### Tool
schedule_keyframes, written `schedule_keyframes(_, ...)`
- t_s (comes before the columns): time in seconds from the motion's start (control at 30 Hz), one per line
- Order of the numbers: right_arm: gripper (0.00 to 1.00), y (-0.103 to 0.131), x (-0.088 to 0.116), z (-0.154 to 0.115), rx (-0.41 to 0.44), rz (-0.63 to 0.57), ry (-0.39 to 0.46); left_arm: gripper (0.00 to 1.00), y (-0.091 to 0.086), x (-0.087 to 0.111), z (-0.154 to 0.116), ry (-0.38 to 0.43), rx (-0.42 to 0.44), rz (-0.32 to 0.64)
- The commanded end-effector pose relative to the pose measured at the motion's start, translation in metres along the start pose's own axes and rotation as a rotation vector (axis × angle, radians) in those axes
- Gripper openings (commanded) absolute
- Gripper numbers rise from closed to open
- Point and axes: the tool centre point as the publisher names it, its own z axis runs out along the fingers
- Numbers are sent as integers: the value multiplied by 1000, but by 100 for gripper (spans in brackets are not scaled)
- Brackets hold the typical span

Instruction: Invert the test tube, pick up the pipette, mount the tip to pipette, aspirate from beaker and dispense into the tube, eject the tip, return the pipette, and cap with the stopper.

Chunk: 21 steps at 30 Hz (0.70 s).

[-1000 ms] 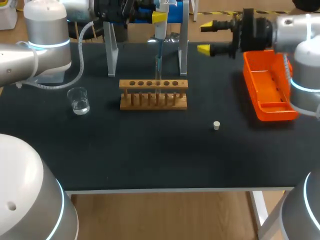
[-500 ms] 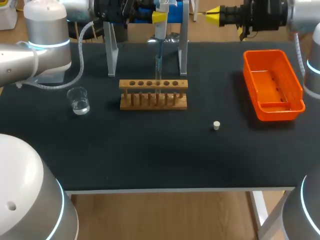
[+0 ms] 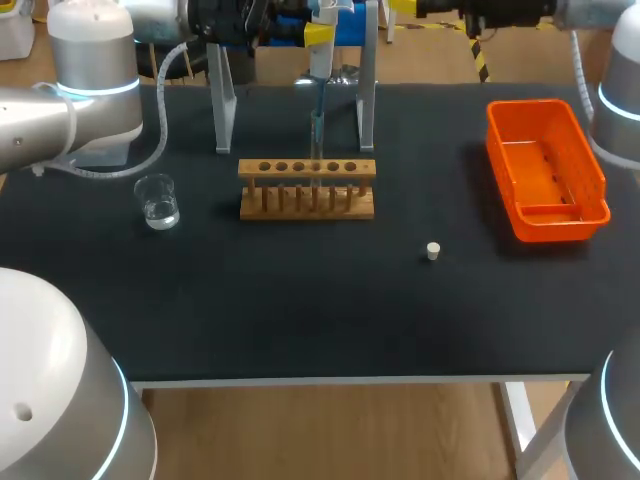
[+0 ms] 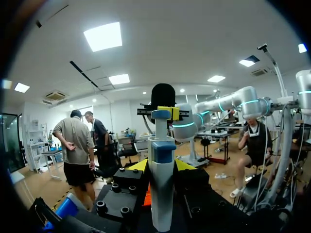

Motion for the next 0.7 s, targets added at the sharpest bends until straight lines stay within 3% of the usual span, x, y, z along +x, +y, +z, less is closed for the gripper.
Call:
schedule_keyframes(0.03, 0, 7, -4, 8, -8, 25, 10, 0, 1, -2, -1, 7, 3, 1)
schedule_keyframes(0.3, 0, 22, -8, 26, -43, 93, 41, 0, 1, -2, -1, 7, 3, 1)
schedule_keyframes(0.7, 0, 26, -17, 55, -28, 106, 71, 0, 1, -2, -1, 7, 3, 1)
